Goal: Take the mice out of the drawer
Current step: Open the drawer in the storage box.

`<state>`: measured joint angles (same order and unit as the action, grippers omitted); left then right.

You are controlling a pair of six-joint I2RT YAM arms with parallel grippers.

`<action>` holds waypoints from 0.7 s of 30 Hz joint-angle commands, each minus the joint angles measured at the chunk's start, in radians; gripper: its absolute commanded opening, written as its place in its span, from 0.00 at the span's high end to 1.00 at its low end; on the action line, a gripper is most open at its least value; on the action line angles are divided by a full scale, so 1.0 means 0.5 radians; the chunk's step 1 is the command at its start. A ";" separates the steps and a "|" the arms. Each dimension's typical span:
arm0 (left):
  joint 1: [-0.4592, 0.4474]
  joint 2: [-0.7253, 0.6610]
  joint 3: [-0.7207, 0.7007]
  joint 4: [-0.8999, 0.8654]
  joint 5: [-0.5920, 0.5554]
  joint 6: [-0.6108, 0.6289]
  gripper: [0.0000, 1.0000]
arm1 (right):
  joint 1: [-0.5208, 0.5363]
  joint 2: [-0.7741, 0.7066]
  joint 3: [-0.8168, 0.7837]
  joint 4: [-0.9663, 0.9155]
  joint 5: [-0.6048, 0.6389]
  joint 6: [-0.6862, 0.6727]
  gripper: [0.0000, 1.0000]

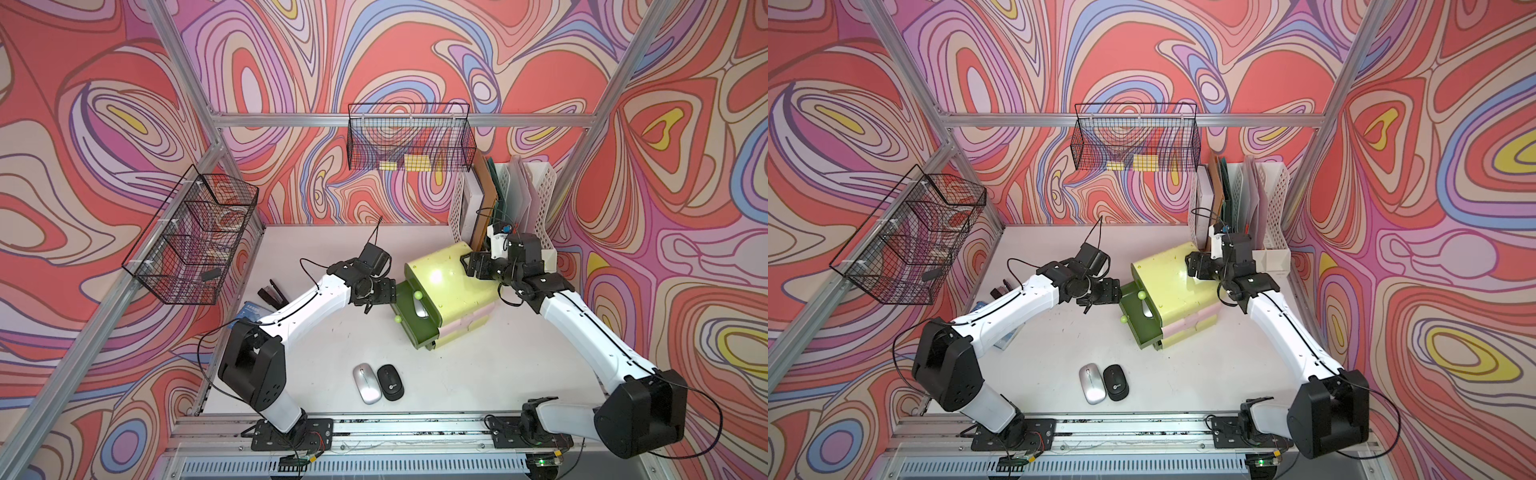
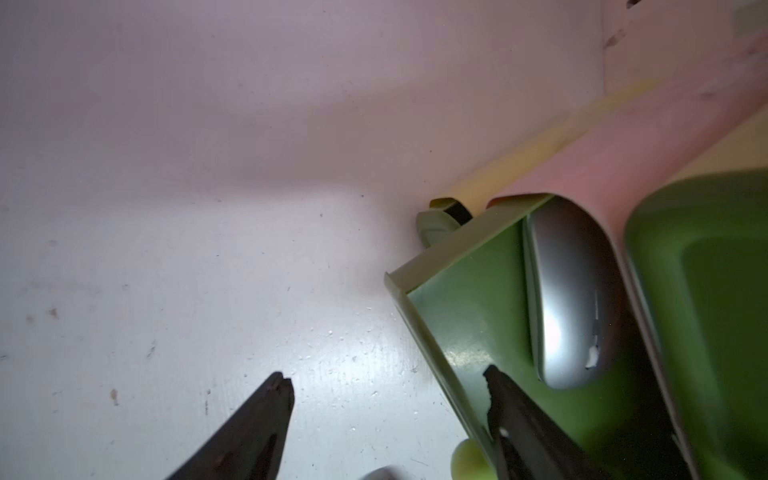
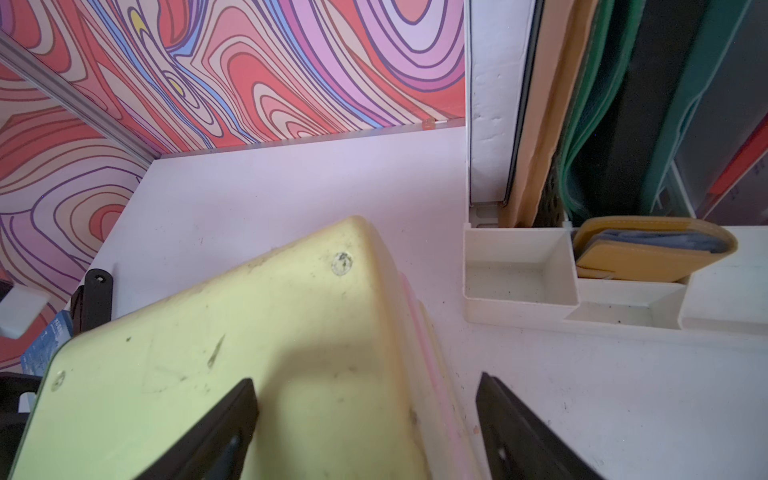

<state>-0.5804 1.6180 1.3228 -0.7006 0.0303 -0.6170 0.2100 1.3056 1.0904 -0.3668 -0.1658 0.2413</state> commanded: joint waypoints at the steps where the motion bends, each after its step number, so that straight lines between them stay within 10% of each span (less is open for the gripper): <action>1: 0.007 0.025 0.017 -0.411 -0.384 0.068 0.22 | 0.016 0.040 -0.057 -0.092 -0.033 0.011 0.13; 15: 0.007 0.067 0.288 -0.949 -1.008 0.061 0.22 | 0.017 0.066 -0.043 -0.102 -0.058 0.010 0.13; 21: -0.001 -0.052 0.226 -0.603 -0.527 0.198 0.23 | 0.019 0.069 -0.045 -0.099 -0.070 0.007 0.13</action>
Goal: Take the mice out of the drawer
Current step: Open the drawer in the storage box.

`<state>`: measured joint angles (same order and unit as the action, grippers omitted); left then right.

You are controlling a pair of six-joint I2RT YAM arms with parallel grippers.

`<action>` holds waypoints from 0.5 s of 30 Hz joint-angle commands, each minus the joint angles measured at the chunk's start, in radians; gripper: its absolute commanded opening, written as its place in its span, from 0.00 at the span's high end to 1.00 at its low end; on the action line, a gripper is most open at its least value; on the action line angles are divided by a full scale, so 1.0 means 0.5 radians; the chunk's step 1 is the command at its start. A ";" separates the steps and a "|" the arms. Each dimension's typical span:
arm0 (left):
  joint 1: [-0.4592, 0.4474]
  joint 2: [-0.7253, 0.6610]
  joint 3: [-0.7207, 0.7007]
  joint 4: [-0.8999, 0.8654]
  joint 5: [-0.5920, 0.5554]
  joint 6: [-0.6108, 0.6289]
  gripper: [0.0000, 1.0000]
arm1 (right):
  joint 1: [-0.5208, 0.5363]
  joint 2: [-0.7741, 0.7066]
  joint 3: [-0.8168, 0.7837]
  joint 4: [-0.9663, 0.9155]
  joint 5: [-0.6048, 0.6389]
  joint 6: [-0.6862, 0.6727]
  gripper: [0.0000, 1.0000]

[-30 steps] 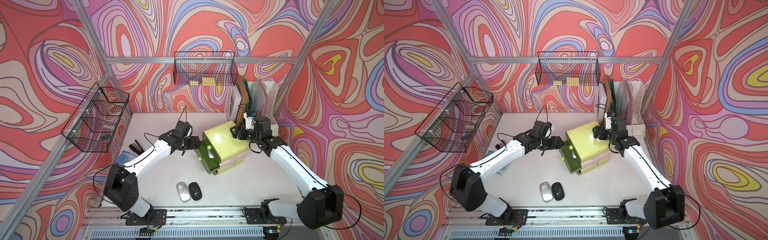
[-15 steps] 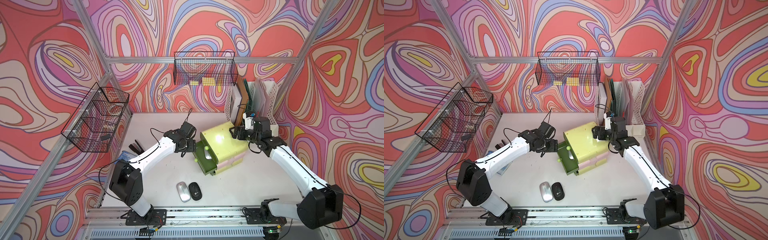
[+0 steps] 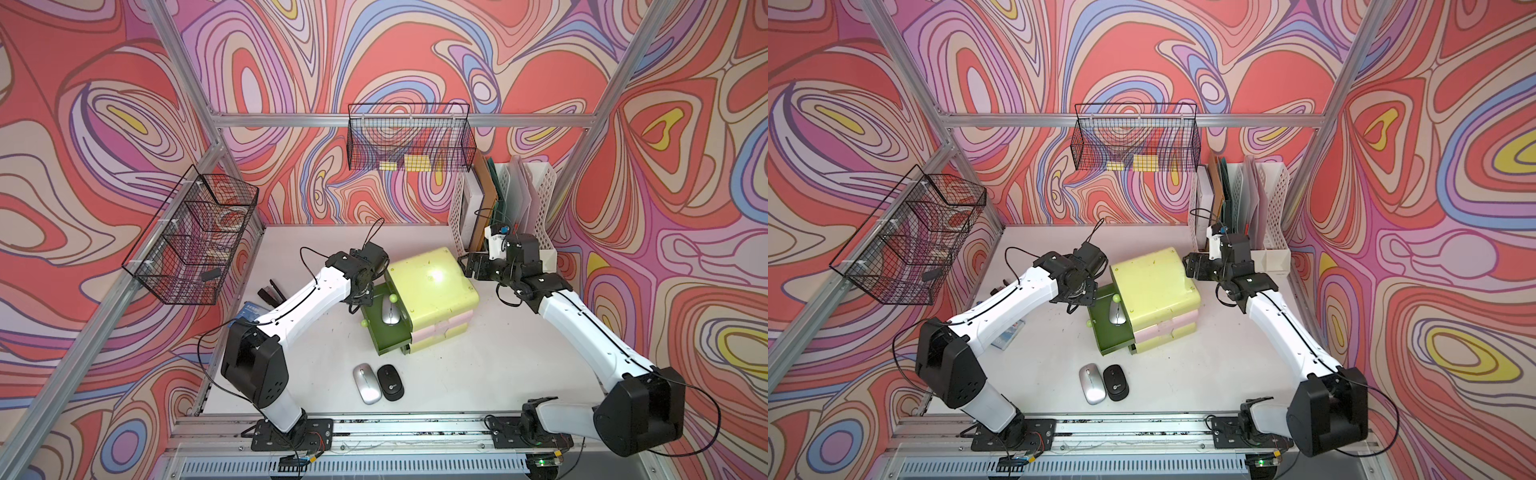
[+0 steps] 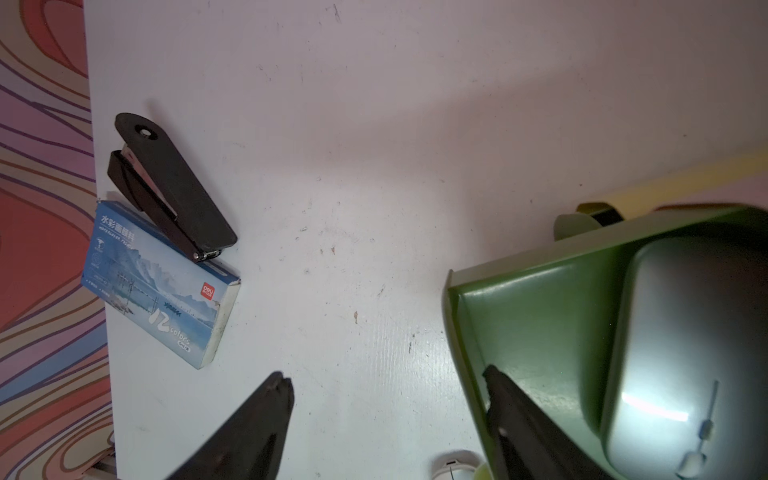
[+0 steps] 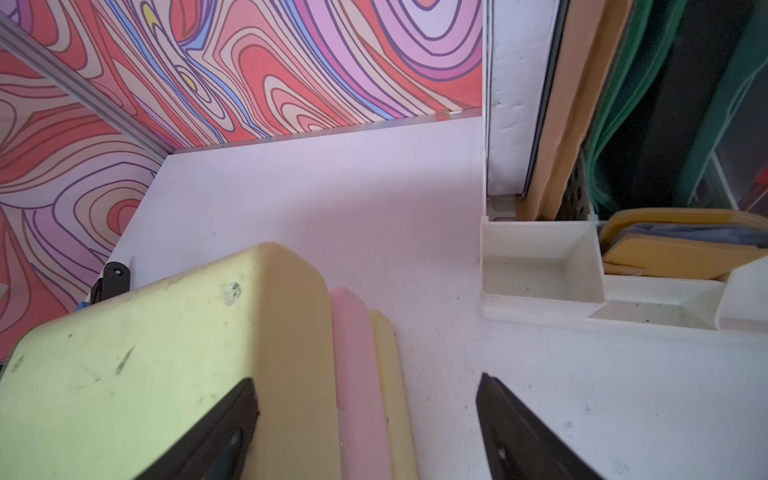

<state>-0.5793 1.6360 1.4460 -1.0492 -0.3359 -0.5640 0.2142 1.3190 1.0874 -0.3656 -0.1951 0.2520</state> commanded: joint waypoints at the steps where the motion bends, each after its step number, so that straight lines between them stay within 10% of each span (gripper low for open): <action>1: -0.013 -0.116 -0.036 0.155 0.283 0.099 0.23 | 0.010 0.045 -0.039 -0.101 -0.012 -0.013 0.13; 15: -0.177 0.079 0.138 0.369 0.778 0.153 0.23 | 0.014 0.038 -0.043 -0.107 -0.005 -0.016 0.13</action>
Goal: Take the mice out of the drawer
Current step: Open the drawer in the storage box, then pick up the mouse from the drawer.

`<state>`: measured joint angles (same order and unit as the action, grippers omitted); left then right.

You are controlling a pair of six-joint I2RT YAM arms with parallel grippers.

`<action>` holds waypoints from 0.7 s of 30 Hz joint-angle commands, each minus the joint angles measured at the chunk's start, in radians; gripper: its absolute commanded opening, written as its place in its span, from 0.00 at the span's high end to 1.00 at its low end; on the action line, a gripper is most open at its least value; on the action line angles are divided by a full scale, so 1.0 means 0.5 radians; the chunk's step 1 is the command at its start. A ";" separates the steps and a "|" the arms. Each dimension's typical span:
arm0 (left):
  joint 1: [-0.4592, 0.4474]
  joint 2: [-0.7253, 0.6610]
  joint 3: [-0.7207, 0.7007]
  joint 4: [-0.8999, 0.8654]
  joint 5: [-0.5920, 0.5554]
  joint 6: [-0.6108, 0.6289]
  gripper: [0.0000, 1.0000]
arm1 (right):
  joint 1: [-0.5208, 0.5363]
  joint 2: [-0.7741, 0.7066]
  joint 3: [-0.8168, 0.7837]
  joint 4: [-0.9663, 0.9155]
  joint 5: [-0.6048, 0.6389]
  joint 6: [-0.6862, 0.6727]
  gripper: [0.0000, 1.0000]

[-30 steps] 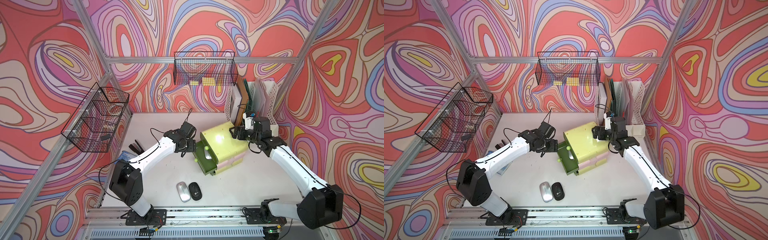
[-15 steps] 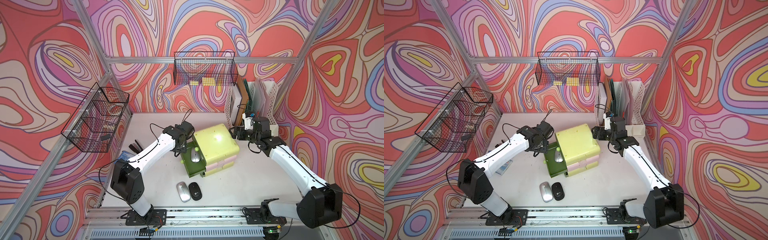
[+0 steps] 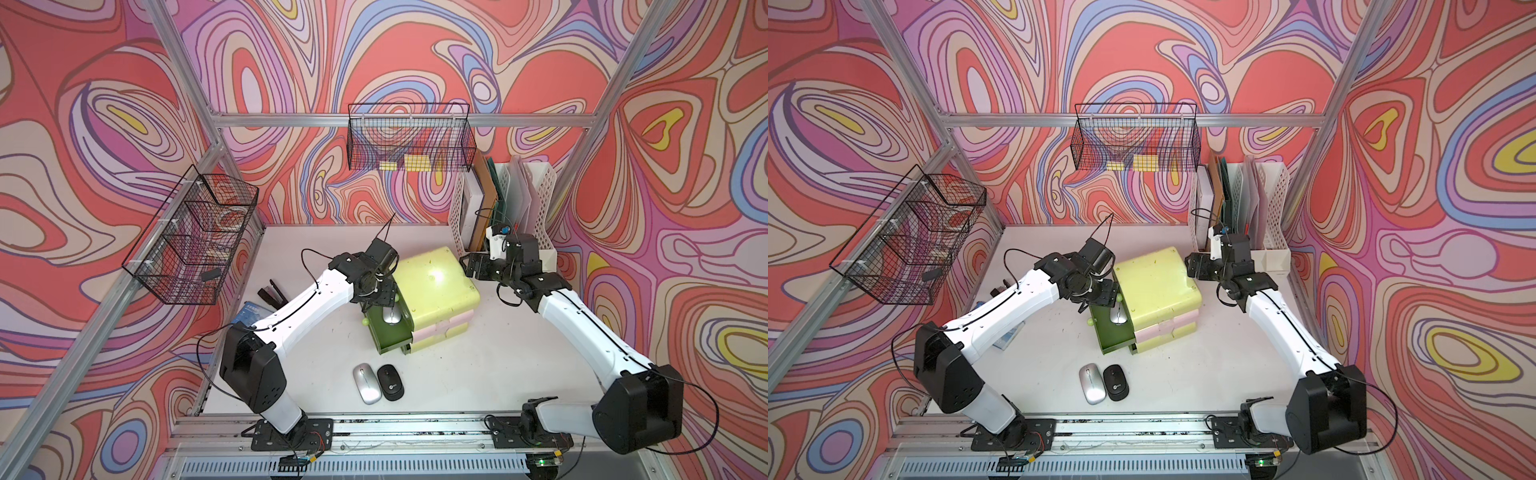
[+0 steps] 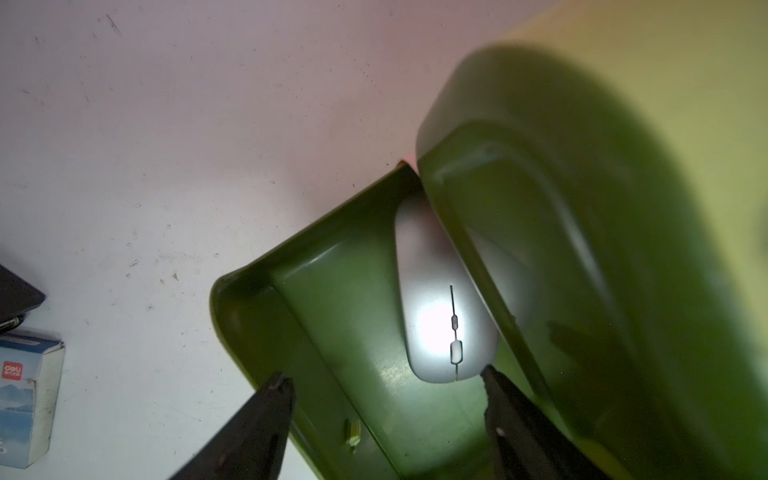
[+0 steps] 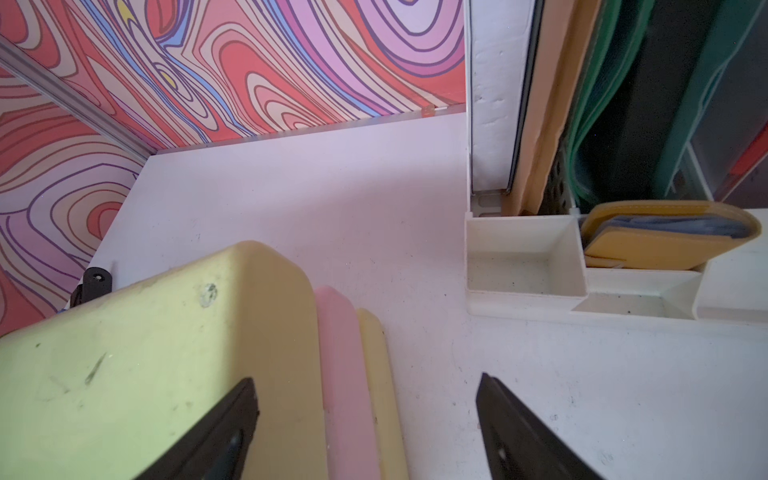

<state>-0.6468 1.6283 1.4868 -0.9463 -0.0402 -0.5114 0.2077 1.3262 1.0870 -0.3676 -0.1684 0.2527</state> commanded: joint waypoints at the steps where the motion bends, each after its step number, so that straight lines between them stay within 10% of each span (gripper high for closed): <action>1: -0.045 0.107 0.060 0.211 0.224 0.048 0.23 | 0.028 0.025 -0.043 -0.102 -0.059 -0.020 0.13; 7: -0.047 0.229 0.158 0.250 0.292 0.003 0.26 | 0.031 0.022 -0.045 -0.108 -0.055 -0.021 0.13; 12: -0.052 0.256 0.108 0.165 0.279 -0.118 0.47 | 0.031 0.024 -0.048 -0.108 -0.053 -0.021 0.13; 21: -0.056 0.097 -0.141 0.243 0.177 -0.410 0.17 | 0.036 0.032 -0.048 -0.099 -0.072 -0.018 0.13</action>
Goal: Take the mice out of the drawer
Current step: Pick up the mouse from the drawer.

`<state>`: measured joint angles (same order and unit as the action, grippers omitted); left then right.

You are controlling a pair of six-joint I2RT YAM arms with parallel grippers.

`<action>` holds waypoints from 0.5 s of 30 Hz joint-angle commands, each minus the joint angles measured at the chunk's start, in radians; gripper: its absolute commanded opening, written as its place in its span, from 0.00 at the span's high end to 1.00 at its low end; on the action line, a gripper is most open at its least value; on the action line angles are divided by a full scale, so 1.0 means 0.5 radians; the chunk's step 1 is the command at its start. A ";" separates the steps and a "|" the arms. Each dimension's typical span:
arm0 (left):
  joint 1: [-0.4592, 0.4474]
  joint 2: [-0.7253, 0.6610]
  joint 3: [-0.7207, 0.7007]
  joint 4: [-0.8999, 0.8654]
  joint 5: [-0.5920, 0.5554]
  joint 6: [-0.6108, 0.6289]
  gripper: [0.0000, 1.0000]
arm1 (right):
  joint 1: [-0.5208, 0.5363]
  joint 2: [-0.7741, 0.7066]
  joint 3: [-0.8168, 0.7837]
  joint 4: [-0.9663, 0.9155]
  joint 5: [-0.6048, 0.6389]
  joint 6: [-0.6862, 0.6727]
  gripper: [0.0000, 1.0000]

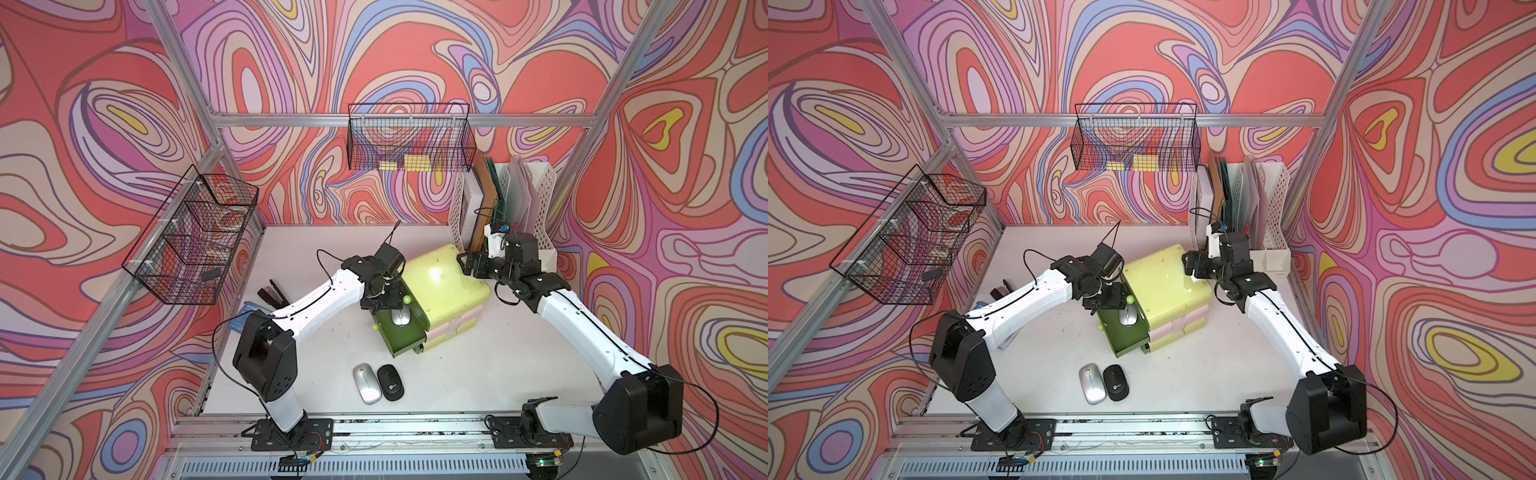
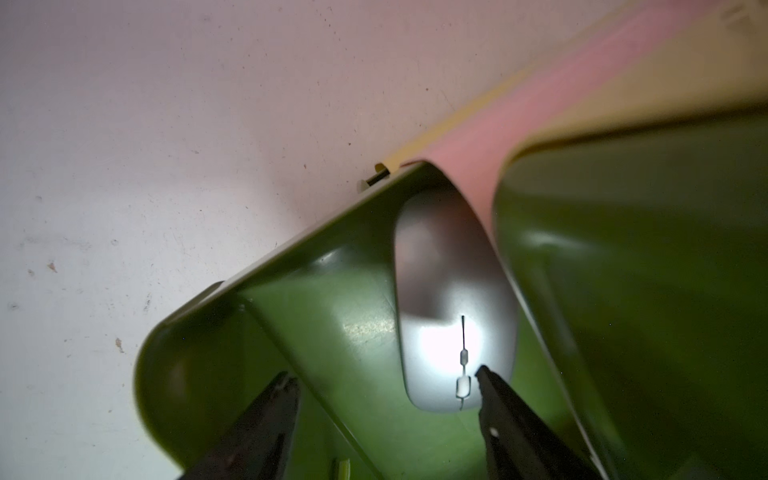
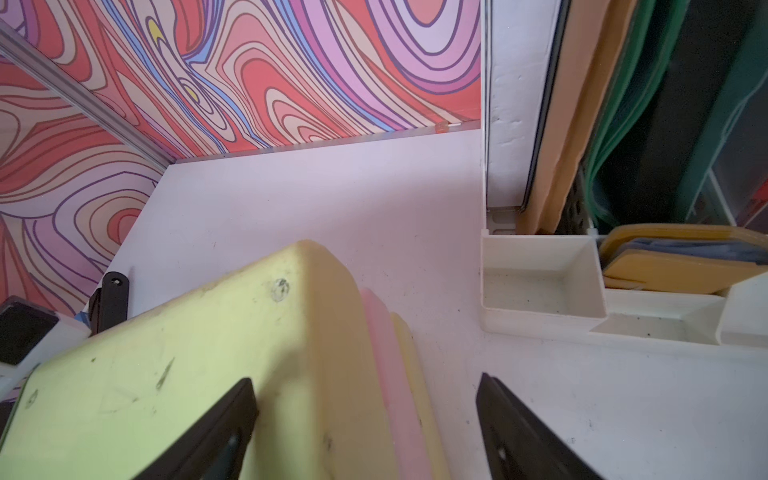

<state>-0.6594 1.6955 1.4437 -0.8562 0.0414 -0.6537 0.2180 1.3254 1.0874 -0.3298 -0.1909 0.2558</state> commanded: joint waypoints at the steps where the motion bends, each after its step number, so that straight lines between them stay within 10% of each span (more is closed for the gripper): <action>1: -0.031 -0.032 -0.058 0.053 -0.012 -0.148 0.01 | 0.015 0.033 -0.049 -0.176 -0.028 -0.024 0.13; 11: -0.034 0.045 0.005 0.102 0.022 -0.145 0.01 | 0.024 0.030 -0.046 -0.178 -0.024 -0.029 0.13; 15: -0.035 0.050 -0.008 0.110 0.066 -0.081 0.30 | 0.025 0.036 -0.049 -0.175 -0.027 -0.029 0.13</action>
<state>-0.6739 1.6882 1.4399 -0.8204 0.0456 -0.6922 0.2218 1.3254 1.0870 -0.3359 -0.2047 0.2554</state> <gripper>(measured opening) 0.801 0.867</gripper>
